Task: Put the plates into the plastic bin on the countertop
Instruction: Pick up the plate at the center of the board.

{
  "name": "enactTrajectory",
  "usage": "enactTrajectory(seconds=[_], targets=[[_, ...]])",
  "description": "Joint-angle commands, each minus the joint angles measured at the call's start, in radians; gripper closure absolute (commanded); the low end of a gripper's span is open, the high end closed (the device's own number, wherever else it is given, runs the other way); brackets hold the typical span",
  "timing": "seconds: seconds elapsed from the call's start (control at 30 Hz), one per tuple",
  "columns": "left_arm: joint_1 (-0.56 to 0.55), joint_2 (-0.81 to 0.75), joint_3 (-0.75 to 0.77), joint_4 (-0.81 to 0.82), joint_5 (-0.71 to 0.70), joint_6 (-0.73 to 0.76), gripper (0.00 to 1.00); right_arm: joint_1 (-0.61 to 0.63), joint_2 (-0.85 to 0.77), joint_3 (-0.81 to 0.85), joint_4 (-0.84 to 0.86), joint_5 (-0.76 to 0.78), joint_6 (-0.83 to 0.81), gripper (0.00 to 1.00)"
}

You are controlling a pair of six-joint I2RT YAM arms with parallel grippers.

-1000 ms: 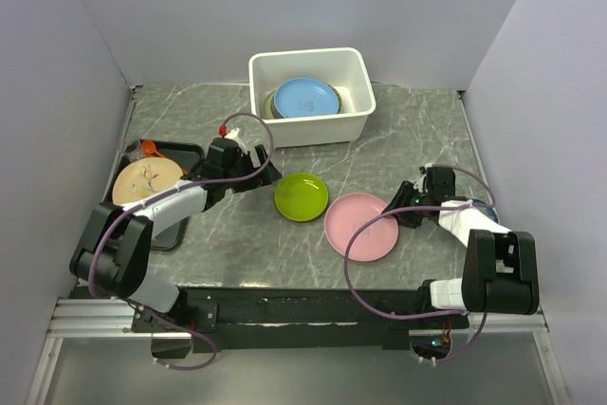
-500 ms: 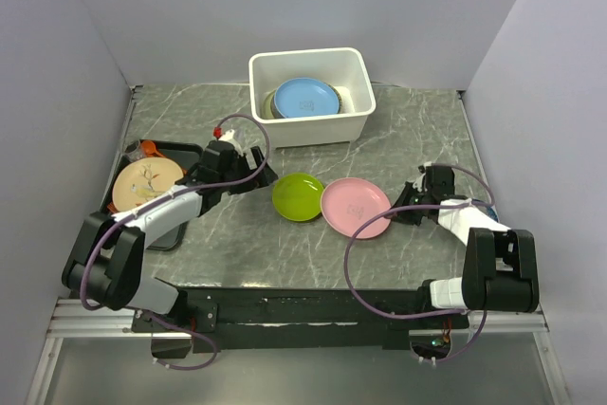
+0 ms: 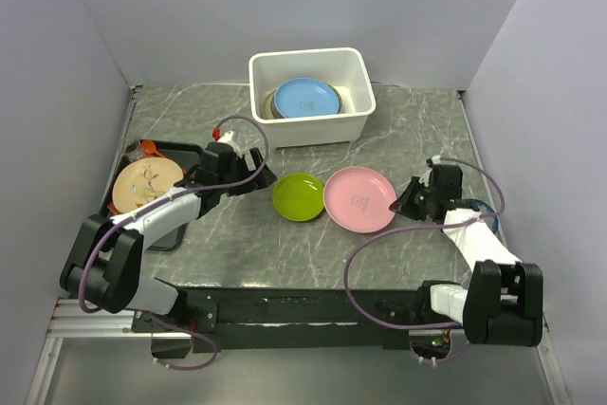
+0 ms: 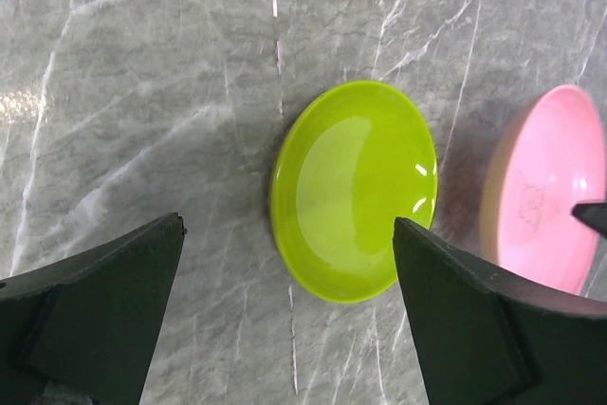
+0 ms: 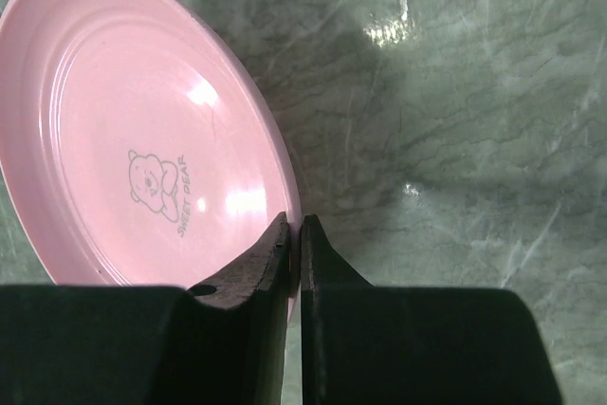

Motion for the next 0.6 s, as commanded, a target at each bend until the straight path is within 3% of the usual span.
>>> enactTrajectory(seconds=[0.0, 0.33, 0.57], targets=[[0.003, -0.050, -0.020, 0.017, -0.016, 0.017, 0.03, 0.007, -0.082, 0.054, -0.011, 0.004, 0.027, 1.00], [0.029, -0.136, -0.073, 0.013, -0.019, -0.001, 0.01, 0.014, -0.131, 0.131, -0.048, -0.024, 0.053, 1.00], [0.077, -0.217, -0.133, -0.002, -0.024, -0.008, 0.01, 0.103, -0.088, 0.220, -0.030, -0.004, 0.089, 1.00]])
